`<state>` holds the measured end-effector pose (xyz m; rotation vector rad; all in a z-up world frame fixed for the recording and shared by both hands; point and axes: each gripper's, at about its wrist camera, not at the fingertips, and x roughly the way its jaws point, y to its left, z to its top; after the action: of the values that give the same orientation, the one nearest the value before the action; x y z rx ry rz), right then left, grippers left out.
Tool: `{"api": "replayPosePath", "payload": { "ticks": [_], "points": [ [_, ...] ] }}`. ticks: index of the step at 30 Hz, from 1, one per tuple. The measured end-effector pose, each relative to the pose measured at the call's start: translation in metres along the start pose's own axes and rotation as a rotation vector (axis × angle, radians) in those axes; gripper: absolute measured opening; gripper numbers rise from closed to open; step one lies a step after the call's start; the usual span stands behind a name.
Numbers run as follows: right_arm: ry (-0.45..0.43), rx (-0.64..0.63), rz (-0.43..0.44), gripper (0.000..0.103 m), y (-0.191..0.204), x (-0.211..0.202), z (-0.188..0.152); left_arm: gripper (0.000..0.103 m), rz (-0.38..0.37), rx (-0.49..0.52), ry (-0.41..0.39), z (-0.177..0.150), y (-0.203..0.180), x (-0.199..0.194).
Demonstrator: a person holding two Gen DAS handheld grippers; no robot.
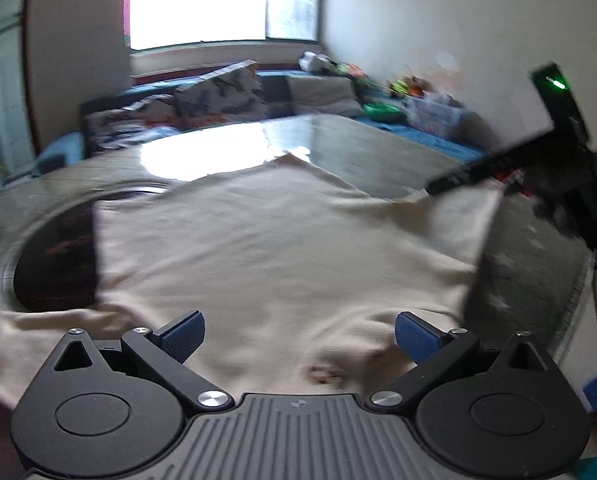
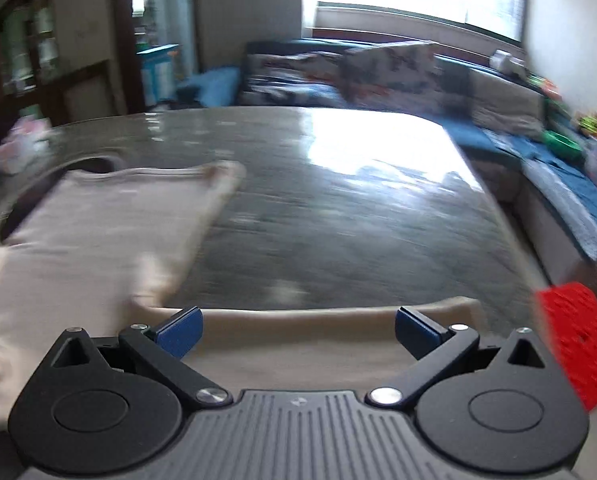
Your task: Fold clothes
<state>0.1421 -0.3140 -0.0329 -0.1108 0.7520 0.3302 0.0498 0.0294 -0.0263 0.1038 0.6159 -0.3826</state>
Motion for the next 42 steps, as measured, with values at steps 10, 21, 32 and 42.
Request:
{"api": "replayPosePath", "payload": {
  "ticks": [10,21,32,42],
  "points": [
    [-0.021,-0.152,0.237,0.103,0.11,0.016,0.019,0.103,0.277,-0.212,-0.005,-0.005,0.11,-0.019],
    [0.026,-0.22,0.262,0.103,0.152,0.047,0.007,0.102,0.453,-0.328,0.06,-0.022,0.191,-0.012],
    [-0.036,-0.248,0.265,0.103,0.151,0.047,-0.004,0.103,0.61,-0.429,0.062,-0.028,0.223,-0.025],
    [-0.041,-0.245,0.268,0.103,0.15,0.047,-0.005,0.063,0.553,-0.419,0.007,-0.027,0.222,-0.03]
  ]
}}
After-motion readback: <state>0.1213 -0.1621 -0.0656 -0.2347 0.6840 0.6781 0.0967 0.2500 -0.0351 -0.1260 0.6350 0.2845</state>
